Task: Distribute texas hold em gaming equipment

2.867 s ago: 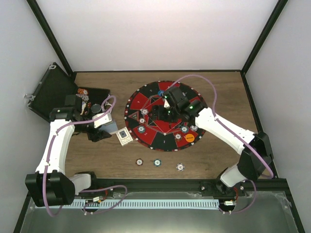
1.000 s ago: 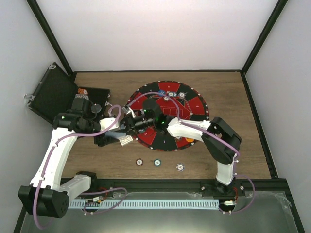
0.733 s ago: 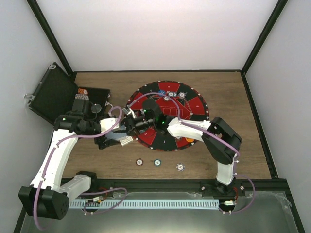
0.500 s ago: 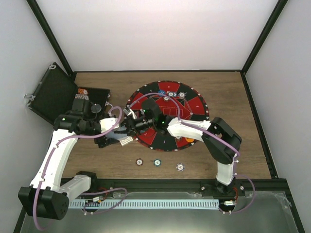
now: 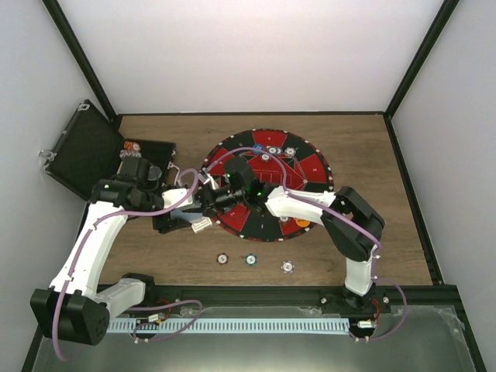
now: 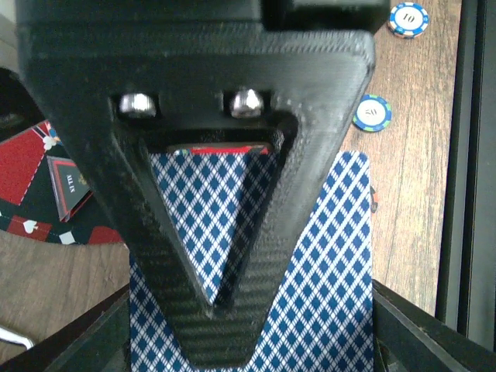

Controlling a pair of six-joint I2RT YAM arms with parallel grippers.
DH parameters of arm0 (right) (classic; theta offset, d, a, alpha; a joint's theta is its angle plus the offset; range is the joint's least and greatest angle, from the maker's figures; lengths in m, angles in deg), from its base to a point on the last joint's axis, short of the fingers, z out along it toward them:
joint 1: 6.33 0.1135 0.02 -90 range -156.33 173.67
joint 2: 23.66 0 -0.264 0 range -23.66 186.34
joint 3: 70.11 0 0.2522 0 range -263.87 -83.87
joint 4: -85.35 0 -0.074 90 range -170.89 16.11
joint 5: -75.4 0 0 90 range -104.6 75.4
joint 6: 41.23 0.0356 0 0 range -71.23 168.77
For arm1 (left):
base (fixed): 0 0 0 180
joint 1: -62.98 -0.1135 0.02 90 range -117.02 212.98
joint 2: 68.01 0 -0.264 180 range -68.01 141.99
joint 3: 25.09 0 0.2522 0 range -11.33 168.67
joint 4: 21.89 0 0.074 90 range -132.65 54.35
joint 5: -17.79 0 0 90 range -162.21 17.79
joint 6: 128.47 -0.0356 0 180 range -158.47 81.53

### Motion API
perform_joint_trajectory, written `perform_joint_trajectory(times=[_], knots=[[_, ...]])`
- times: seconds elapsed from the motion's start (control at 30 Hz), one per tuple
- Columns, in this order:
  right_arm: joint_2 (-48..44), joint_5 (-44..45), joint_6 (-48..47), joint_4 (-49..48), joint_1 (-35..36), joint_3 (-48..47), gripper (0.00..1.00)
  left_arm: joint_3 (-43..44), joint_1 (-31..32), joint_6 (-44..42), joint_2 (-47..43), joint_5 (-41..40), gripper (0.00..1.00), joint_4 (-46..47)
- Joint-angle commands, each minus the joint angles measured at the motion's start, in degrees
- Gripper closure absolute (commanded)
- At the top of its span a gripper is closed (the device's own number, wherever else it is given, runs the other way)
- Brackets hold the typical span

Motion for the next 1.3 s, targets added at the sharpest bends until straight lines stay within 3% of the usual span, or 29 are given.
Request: perform_joint_trajectory(times=[0.0,0.13,0.23,0.4,0.53,0.97,1.1,1.27], knots=[[0.92,-1.61,-0.91,0.43,0.52,-3.08,0.98,-0.23,0.8,0.6,0.49,0.84,0.29,2.84],[0.88,-1.14,-1.45,1.24,0.48,-3.16,0.99,-0.35,1.58,1.17,0.28,0.38,0.29,2.74],[0.87,-1.11,-1.54,1.54,0.53,-3.18,0.99,-0.97,2.3,1.39,-0.44,-0.44,0.17,2.74],[0.48,-1.02,-1.7,1.37,0.53,-2.93,0.99,-2.04,2.8,1.01,-1.13,-2.71,0.16,2.84],[0.27,-0.93,-1.66,1.23,0.53,-2.3,0.99,-2.19,2.8,0.93,-1.64,-3.64,0.2,3.36],[-0.44,-0.66,-1.79,1.18,0.53,-1.59,0.99,-4.5,2.8,0.2,-4.41,-4.91,0.08,4.6],[-0.23,-0.67,-1.59,1.12,0.51,-1.59,0.99,-3.97,2.8,0.34,-4.35,-4.08,0.1,4.85],[-0.26,-0.59,-1.43,0.95,0.51,-1.51,0.99,-4.53,2.8,0.08,-4.19,-3.85,0.23,5.05]])
